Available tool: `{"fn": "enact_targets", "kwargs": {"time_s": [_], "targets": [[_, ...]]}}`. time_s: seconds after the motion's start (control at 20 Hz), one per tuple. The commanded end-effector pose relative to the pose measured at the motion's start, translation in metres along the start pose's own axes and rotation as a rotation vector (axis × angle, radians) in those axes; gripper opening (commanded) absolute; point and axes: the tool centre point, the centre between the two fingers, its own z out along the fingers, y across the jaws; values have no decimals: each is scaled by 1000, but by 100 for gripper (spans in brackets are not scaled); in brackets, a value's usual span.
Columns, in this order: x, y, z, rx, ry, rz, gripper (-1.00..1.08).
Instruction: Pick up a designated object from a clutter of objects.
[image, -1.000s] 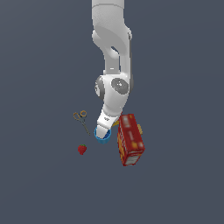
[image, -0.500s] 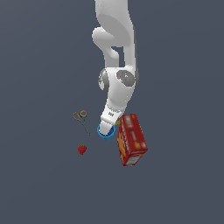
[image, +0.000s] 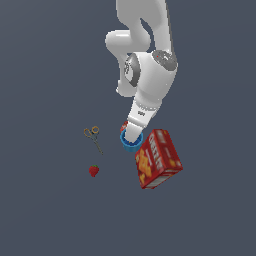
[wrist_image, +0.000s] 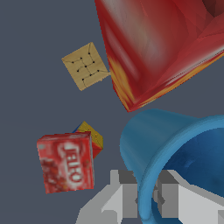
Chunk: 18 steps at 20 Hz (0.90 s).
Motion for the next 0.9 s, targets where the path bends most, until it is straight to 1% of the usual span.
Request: {"fn": "enact_targets", "kwargs": {"time_s": [0.0, 0.85], "targets": [[7, -3, -29, -1, 2, -1, -100], [53, -18, -201, -2, 2, 0, -100]]}}
